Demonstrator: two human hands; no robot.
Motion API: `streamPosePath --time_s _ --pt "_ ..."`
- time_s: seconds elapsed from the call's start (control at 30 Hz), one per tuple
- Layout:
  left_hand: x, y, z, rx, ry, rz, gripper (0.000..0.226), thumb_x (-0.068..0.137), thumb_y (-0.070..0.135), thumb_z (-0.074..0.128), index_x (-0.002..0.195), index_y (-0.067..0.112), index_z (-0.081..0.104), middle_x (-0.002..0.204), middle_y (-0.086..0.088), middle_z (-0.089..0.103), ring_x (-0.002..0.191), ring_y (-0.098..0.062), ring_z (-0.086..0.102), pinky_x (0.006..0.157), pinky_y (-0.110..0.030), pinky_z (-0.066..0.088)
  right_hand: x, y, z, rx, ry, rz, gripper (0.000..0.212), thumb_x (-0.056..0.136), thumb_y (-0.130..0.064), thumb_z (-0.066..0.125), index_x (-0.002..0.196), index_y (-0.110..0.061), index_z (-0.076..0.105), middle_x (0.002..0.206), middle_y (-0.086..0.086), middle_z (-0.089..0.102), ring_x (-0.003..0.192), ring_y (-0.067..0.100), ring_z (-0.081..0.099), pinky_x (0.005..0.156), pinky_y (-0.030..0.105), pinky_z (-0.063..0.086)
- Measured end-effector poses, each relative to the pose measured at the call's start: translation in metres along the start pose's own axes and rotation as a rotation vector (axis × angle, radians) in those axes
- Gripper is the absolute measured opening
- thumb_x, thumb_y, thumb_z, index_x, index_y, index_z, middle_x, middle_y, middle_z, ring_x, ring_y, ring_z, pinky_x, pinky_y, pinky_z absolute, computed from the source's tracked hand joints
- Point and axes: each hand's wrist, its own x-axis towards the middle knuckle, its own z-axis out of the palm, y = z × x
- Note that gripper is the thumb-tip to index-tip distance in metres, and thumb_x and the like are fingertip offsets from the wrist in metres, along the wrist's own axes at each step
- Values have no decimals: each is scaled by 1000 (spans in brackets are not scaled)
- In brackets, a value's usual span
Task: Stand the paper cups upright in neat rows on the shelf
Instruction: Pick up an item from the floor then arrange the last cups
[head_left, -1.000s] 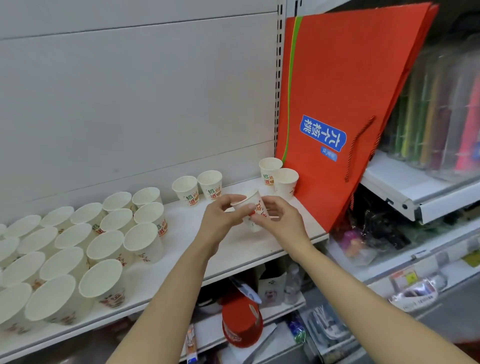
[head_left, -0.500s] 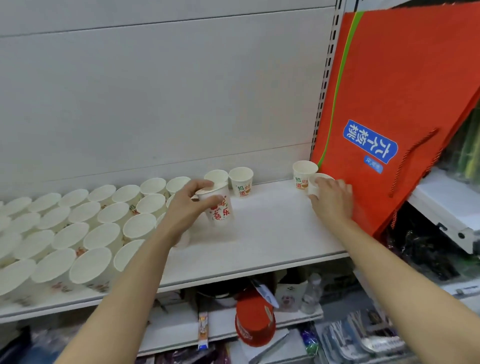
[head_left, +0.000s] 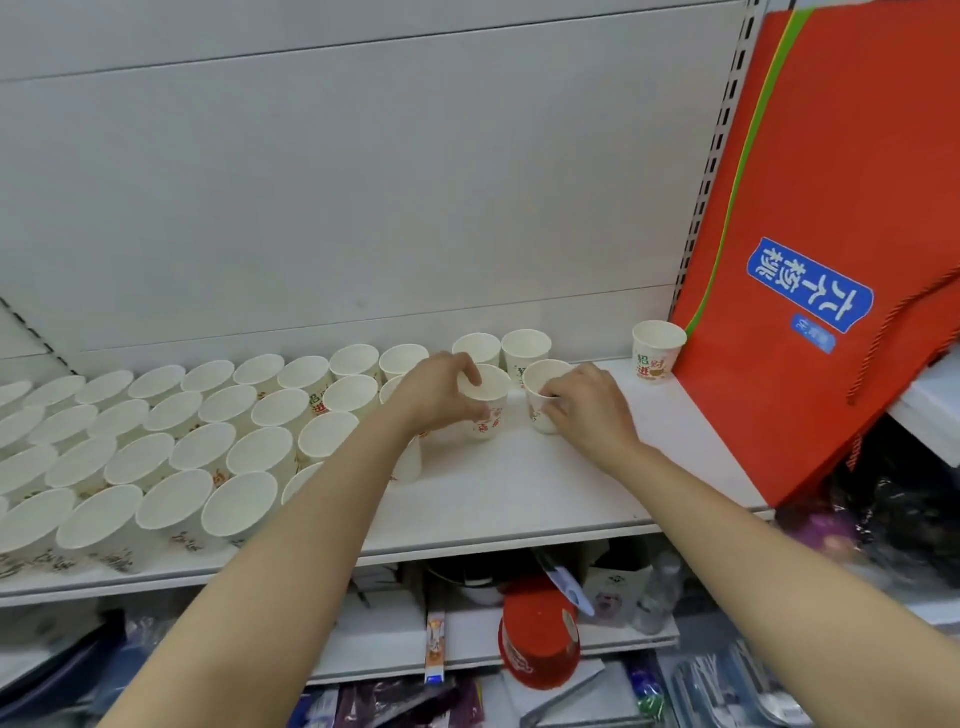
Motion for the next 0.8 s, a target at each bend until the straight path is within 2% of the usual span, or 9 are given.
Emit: streamPosePath --time_s 0.07,0.17,0.27,0.37,0.47,0.57,0.63,0.73,0.8 --pt "3 -3 3 66 -15 14 24 70 31 80 88 20 69 103 2 62 94 -17 60 80 -32 50 3 -4 7 -2 -40 -11 8 80 -14 63 81 -11 70 79 8 66 88 31 53 73 37 43" --pt "7 -7 6 133 -11 69 21 68 31 81 85 21 73 113 3 61 104 -18 58 90 -34 47 3 -2 12 40 -13 -37 6 77 -14 69 83 -12 70 83 5 67 89 30 54 74 38 47" --pt "9 -7 9 135 28 108 30 63 39 86 87 26 74 127 3 57 117 -19 49 100 -36 39 0 7 15 138 101 -56 31 66 -19 81 95 -16 70 98 0 67 96 27 51 84 35 46" --pt "11 -5 15 139 41 133 23 66 39 84 82 27 73 115 5 62 108 -17 54 92 -36 44 2 10 16 215 105 -14 37 65 -19 84 99 -15 70 108 2 64 105 26 49 91 29 40" --pt "14 -6 14 200 46 121 10 72 31 79 78 29 71 98 5 66 97 -19 58 77 -35 49 6 8 18 247 87 -5 28 68 -16 82 93 -15 71 103 -1 66 102 25 49 86 31 44" --pt "19 -13 7 278 -7 153 12 74 28 77 85 28 71 101 4 67 98 -20 57 79 -38 48 11 4 21 242 82 0 22 70 -16 80 90 -15 71 96 -3 68 98 24 50 79 39 48" --pt "19 -16 2 310 -37 194 18 73 35 79 88 28 71 101 5 66 100 -19 55 82 -38 47 12 1 20 258 108 -17 24 72 -24 80 93 -16 71 97 -4 68 98 21 50 81 35 47" --pt "20 -19 -11 116 23 164 31 72 53 77 93 32 70 103 11 65 100 -10 54 84 -32 45 16 3 11 370 179 18 31 84 -35 70 107 -16 68 106 -3 65 106 17 49 86 28 43" --pt "28 -21 -24 58 93 159 31 83 52 69 105 29 70 112 9 65 106 -10 56 88 -32 45 27 11 5 451 147 148 34 91 -39 60 117 -17 62 117 -3 61 113 18 48 92 35 44"
